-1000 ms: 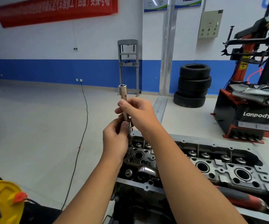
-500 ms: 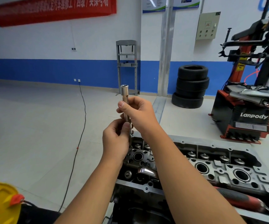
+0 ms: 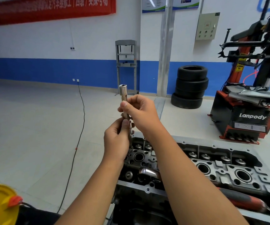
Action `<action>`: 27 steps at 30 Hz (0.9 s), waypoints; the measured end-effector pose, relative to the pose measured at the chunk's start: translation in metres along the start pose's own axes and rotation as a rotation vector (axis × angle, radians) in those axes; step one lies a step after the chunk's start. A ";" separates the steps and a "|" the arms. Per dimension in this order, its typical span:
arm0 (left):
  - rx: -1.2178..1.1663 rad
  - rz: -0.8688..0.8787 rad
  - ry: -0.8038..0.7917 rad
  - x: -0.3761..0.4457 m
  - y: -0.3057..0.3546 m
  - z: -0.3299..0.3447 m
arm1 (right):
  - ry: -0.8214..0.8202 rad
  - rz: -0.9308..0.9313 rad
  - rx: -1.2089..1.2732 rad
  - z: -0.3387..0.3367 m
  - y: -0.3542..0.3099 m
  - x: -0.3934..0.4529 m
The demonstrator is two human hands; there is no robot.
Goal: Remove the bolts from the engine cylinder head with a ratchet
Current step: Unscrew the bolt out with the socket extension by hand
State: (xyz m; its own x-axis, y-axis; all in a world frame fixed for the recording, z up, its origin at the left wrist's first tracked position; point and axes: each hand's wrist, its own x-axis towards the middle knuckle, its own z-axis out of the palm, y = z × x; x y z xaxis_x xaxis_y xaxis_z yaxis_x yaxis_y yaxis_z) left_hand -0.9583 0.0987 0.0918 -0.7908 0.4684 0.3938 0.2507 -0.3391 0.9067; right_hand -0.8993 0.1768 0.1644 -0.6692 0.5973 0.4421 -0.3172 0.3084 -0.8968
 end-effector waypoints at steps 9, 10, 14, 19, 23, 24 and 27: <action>0.077 0.051 0.098 0.003 -0.004 -0.004 | -0.045 0.008 0.036 0.000 -0.002 -0.003; 0.074 0.050 0.084 0.003 -0.005 -0.004 | -0.045 0.015 0.036 -0.001 -0.002 -0.003; -0.041 -0.008 -0.022 0.001 -0.002 0.000 | -0.072 0.034 -0.005 0.000 -0.003 -0.002; 0.045 0.052 0.049 0.002 -0.003 -0.001 | -0.065 0.032 0.047 0.001 -0.003 -0.004; 0.091 0.059 0.059 0.002 -0.005 -0.004 | -0.033 0.014 0.000 -0.002 -0.002 -0.004; 0.076 0.044 0.043 0.001 -0.004 -0.004 | -0.034 0.020 0.004 -0.002 -0.002 -0.004; 0.004 -0.004 -0.025 0.001 -0.002 0.000 | -0.032 0.038 0.004 -0.001 -0.003 -0.002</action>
State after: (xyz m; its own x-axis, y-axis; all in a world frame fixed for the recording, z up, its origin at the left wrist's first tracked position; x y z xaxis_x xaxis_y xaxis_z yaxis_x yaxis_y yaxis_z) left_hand -0.9594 0.0995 0.0907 -0.7777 0.4897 0.3941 0.2500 -0.3343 0.9087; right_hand -0.8962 0.1749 0.1660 -0.7021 0.5846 0.4065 -0.2931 0.2830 -0.9132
